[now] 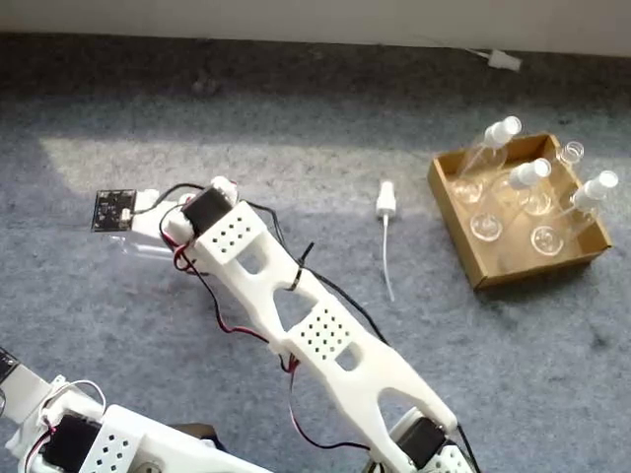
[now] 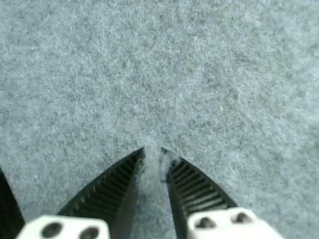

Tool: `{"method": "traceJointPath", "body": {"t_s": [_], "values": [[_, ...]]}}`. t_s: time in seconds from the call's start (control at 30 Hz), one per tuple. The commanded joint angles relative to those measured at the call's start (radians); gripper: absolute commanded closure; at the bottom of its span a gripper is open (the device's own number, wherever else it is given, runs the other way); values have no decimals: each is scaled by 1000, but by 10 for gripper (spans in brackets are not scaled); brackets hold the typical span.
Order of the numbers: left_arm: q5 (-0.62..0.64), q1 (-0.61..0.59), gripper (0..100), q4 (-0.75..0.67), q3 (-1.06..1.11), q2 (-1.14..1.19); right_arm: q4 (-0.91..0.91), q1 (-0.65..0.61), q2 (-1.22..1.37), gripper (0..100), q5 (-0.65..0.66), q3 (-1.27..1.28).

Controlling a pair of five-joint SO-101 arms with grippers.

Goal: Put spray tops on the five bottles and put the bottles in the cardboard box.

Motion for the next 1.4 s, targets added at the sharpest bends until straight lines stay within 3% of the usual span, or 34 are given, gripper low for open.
{"method": "traceJointPath", "body": {"t_s": [0.0,0.27,0.67,1.37], "values": [[-9,-15,995,6,21,-5,44,44,-179,961,-35,-151],[-9,-15,995,6,21,-5,44,151,-410,961,-287,-151],[-9,-15,995,6,21,-5,45,257,-687,961,-374,-70],[-9,-15,995,6,21,-5,44,268,-1425,961,-374,900]]}}
